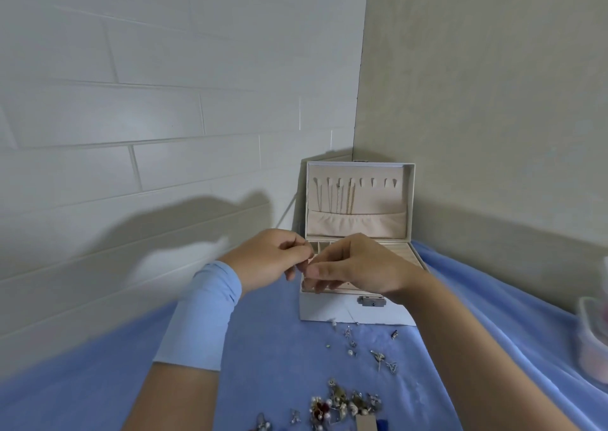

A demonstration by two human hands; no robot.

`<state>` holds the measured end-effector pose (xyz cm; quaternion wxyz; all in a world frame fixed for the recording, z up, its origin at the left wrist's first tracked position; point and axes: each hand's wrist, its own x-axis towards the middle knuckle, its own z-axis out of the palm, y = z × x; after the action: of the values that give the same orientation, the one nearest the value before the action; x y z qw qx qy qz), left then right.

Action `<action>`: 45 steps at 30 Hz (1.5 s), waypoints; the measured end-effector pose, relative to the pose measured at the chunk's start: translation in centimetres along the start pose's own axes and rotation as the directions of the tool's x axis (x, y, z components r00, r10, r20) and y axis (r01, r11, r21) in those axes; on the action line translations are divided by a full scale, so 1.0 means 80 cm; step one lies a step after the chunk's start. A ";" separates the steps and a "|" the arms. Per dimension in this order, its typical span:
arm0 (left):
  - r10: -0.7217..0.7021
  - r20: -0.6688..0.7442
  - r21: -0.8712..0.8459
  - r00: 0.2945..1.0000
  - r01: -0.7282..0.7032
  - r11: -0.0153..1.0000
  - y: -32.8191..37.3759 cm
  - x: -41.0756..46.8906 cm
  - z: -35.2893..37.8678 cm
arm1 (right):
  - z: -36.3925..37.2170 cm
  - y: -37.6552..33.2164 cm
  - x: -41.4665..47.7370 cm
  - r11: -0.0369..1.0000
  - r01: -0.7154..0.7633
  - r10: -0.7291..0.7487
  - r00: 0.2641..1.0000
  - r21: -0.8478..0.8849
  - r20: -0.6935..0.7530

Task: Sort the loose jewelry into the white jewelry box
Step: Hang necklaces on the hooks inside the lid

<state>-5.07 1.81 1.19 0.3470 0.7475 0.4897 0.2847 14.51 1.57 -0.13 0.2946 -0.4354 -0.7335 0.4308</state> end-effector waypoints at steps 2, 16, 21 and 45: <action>0.027 -0.005 -0.019 1.000 -0.027 0.999 0.002 -0.002 -0.002 | 0.000 0.001 0.001 0.997 0.029 -0.027 0.999 0.071 -0.024; 0.025 0.021 -0.161 0.999 -0.021 0.987 -0.028 -0.009 -0.020 | -0.019 0.003 -0.005 0.922 0.000 0.058 0.989 0.387 -0.139; 0.115 -0.061 -0.513 0.991 -0.130 0.848 -0.033 -0.003 -0.020 | -0.026 0.005 -0.009 0.949 -0.011 0.049 0.992 0.315 -0.112; -0.039 0.107 -0.223 0.994 0.062 0.973 0.033 0.033 0.049 | -0.039 -0.015 -0.019 0.955 0.067 0.007 0.969 0.288 -0.248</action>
<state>0.30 2.62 1.16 0.4614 0.7038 0.4549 0.2912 17.24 1.05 2.27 0.4513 -0.4256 -0.6256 0.4731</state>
